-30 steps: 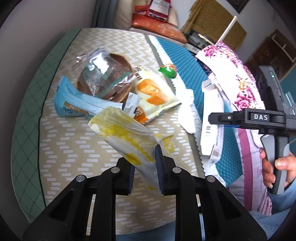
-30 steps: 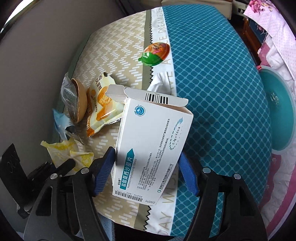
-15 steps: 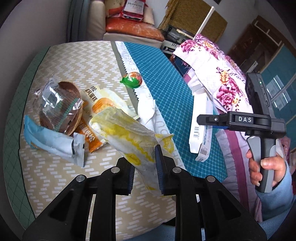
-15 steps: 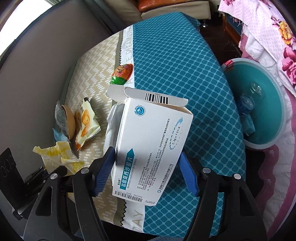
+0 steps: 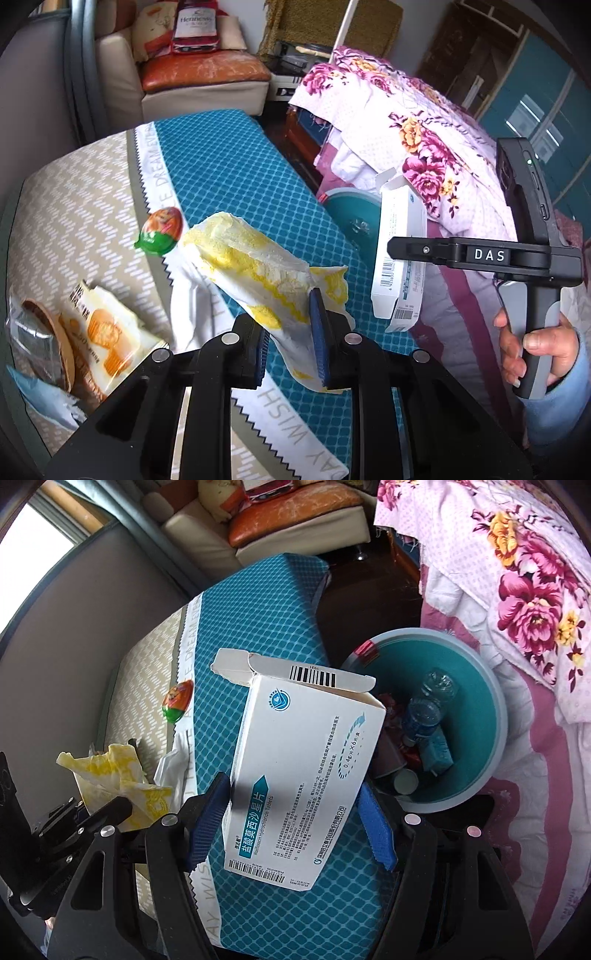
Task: Collect trash
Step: 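Carry the diaper and medicine box over the teal bin and open both tools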
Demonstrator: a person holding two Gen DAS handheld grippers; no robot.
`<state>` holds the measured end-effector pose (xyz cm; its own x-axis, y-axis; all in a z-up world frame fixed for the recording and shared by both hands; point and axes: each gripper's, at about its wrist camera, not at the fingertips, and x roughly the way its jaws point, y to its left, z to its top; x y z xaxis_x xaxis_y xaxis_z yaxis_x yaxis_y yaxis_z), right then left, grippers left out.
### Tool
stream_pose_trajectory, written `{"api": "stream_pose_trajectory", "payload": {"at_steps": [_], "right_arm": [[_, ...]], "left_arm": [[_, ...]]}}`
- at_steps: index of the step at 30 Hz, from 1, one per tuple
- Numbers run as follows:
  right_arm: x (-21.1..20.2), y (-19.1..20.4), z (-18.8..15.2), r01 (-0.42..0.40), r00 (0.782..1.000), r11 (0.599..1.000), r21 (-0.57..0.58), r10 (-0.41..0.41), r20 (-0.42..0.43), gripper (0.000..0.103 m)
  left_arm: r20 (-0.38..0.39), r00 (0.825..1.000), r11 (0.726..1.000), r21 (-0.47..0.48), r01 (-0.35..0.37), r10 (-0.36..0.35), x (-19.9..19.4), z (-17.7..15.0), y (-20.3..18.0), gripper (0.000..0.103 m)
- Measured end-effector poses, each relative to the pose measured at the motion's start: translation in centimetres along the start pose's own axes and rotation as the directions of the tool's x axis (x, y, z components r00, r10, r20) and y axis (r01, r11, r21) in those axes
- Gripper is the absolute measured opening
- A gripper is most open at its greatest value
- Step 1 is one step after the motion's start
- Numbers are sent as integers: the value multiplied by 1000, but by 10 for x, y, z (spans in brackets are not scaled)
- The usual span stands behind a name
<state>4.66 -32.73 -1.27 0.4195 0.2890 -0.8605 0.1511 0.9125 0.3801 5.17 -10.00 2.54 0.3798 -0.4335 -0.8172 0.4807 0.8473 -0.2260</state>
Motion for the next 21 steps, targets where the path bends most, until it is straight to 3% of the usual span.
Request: {"api": "stream_pose_trajectory", "payload": {"at_steps": [9,21], "right_arm": [[-17,-56,24,42,997,997,63,-46,65,65],[-24,-116,41,91,992,988,129,-100,72,65]], "left_arm": [[-50,999,996,89,0,4,55,40,-48,21],[-109,994,989,147,27,-11,114,71,-91,21]]}}
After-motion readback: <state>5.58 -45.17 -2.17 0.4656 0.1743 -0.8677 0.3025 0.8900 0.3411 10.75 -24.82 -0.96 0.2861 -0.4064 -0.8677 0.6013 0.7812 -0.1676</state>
